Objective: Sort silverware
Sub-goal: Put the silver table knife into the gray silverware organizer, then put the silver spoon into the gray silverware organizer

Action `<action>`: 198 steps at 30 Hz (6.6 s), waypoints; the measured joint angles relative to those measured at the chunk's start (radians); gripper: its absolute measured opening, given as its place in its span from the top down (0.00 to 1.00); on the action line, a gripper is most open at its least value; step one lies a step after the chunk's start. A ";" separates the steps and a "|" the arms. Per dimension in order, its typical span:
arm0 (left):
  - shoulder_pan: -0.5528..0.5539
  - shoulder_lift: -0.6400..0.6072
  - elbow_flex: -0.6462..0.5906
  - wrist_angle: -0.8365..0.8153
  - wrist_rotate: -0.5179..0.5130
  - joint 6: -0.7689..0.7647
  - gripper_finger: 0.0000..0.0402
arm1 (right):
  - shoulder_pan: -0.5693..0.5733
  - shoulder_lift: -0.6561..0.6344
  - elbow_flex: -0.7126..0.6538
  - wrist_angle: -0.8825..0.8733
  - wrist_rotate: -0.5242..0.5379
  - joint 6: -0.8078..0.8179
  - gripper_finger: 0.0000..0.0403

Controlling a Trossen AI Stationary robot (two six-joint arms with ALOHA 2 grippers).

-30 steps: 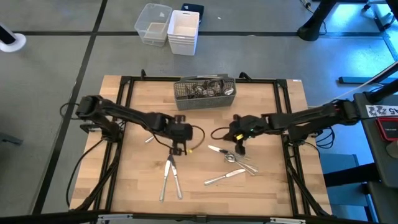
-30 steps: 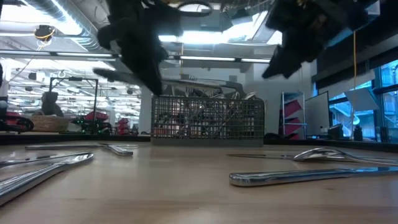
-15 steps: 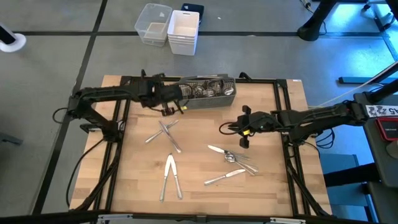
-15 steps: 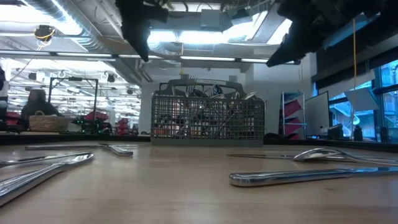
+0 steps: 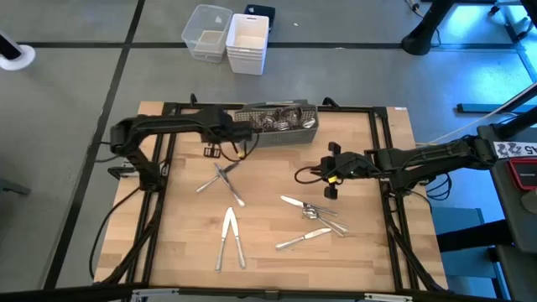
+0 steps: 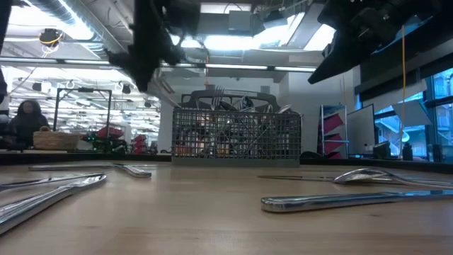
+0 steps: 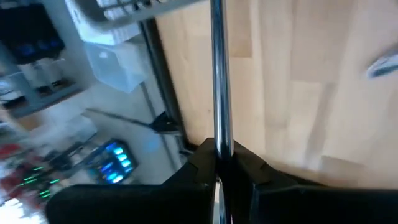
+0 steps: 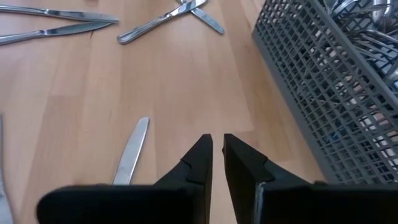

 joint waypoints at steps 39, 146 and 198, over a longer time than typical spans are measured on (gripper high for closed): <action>-0.044 0.147 0.092 0.186 -0.606 0.799 0.98 | 0.000 0.001 -0.045 -0.045 0.003 -0.053 0.90; -0.466 0.114 -0.114 0.735 0.438 -0.461 0.99 | 0.315 0.475 -0.042 0.007 -0.182 0.606 0.60; -0.664 -0.039 -0.114 0.725 0.282 -0.738 0.99 | 0.083 0.481 0.511 -0.354 0.009 -0.033 0.98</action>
